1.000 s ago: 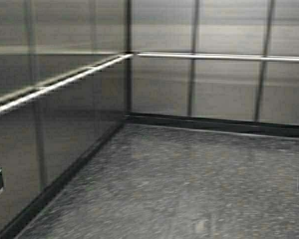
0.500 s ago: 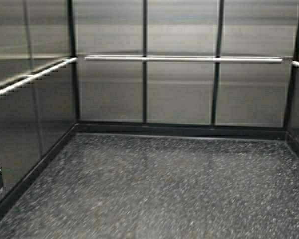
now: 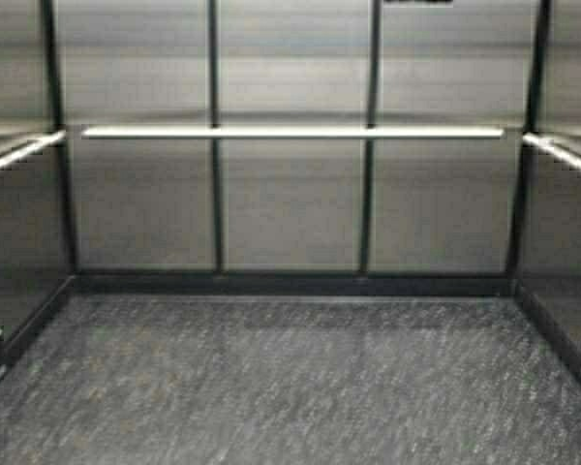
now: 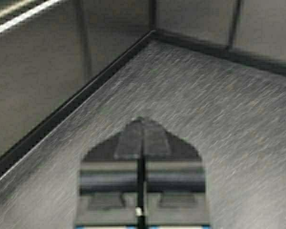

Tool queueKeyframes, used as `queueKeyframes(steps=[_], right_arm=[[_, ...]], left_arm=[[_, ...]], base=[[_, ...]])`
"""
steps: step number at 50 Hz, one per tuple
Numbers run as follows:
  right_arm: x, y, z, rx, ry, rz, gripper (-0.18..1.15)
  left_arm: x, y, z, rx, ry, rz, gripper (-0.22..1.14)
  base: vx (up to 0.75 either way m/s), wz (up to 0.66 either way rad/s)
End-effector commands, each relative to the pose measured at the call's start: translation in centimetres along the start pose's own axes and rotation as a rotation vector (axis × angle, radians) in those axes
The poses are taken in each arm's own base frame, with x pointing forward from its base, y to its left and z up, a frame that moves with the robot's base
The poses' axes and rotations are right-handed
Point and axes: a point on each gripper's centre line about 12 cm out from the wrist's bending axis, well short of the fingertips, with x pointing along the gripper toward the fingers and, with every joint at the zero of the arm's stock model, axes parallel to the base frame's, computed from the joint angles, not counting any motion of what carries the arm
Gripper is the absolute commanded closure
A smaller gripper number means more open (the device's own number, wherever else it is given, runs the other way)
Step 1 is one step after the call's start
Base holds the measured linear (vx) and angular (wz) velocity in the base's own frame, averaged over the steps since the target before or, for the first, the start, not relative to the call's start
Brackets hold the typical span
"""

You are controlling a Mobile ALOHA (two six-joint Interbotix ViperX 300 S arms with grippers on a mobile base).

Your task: Navigate to elevator, push the call button, then enter the elevator

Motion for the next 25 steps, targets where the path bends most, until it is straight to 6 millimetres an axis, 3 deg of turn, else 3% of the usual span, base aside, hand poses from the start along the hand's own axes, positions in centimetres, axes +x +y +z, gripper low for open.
queueKeyframes(steps=[1, 5, 11, 15, 22, 25], right_arm=[[-0.4, -0.6, -0.5, 0.004, 0.009, -0.021, 0.91], [-1.2, -0.8, -1.4, 0.022, 0.023, -0.029, 0.91], [-2.1, 0.1, 1.7, 0.010, -0.083, -0.001, 0.91], [-2.5, 0.4, 2.5, 0.000, -0.115, 0.011, 0.91], [-2.2, -1.0, 2.4, 0.006, -0.110, -0.032, 0.91], [-2.3, -1.4, 1.8, 0.016, -0.092, -0.047, 0.91]], left_arm=[[0.3, 0.0, -0.2, -0.004, 0.009, 0.002, 0.89], [-0.5, -0.1, 0.7, -0.027, -0.042, -0.007, 0.89], [-1.8, -0.4, 2.0, -0.017, -0.116, -0.024, 0.89], [-2.3, -0.4, 2.6, -0.018, -0.146, -0.026, 0.89], [-0.8, -0.3, 2.4, 0.002, -0.109, -0.014, 0.89], [-0.4, -0.2, 1.2, 0.005, -0.062, -0.011, 0.89]], base=[[0.57, -0.19], [0.56, -0.36], [0.47, -0.44], [0.45, -0.22], [0.51, -0.10], [0.56, -0.16]])
